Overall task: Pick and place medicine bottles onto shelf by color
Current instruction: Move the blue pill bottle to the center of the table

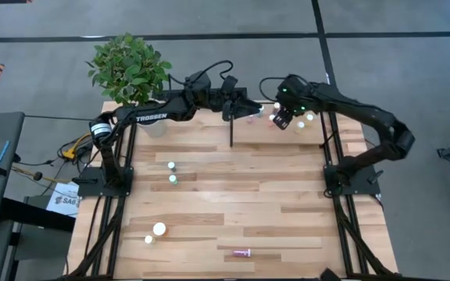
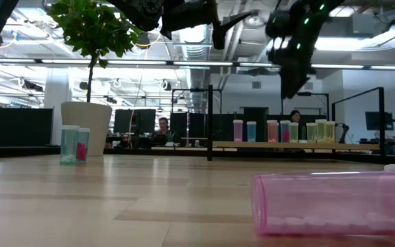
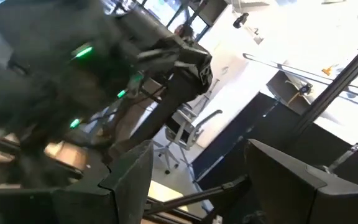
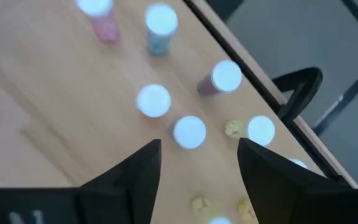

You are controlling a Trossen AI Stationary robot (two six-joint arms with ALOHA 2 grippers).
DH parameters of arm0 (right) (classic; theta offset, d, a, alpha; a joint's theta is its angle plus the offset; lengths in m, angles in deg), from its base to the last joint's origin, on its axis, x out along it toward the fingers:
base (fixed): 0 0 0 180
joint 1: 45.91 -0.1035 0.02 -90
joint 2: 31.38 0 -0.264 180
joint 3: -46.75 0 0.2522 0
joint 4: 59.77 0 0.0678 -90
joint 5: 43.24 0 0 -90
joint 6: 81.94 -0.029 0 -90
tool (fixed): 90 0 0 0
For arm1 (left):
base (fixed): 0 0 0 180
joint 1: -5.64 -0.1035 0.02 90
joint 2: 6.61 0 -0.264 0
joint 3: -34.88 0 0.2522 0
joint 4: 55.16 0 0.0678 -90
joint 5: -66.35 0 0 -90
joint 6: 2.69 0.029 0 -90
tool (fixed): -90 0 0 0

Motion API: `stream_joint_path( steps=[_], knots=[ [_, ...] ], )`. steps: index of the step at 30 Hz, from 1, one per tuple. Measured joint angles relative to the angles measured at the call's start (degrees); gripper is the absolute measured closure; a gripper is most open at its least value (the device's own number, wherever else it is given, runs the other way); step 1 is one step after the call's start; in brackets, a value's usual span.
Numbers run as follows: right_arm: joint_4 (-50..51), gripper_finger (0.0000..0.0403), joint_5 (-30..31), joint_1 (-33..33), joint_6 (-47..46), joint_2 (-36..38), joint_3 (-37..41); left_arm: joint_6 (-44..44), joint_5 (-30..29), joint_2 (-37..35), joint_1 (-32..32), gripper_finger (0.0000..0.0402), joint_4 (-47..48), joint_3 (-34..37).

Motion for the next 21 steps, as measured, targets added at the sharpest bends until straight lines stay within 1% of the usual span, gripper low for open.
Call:
stream_joint_path(
  steps=[5, 9, 14, 17, 21],
  knots=[
    [0.1, 0.0179, -0.2, -3.2, -5.9, 7.4, 0.0, -2.3, 2.4, 0.0, 1.0, 0.0162, 0.1, 0.0],
    [0.3, 0.0182, -0.2, -7.1, -9.8, 12.2, 0.0, -3.1, 3.0, 0.0, 3.4, 0.0162, 0.1, 0.0],
    [1.9, 0.0181, -0.3, -12.5, -10.9, 16.2, 0.0, -3.2, 3.7, 0.0, 7.6, 0.0162, 1.1, 0.0],
    [3.7, 0.0183, -0.3, -15.4, -11.0, 17.5, 0.0, -3.3, 2.2, 0.0, 10.0, 0.0162, 2.4, 0.0],
    [7.6, 0.0184, -0.3, -19.4, -11.6, 18.3, 0.0, -3.3, -3.5, 0.0, 13.5, 0.0162, 6.8, 0.0]
  ],
)
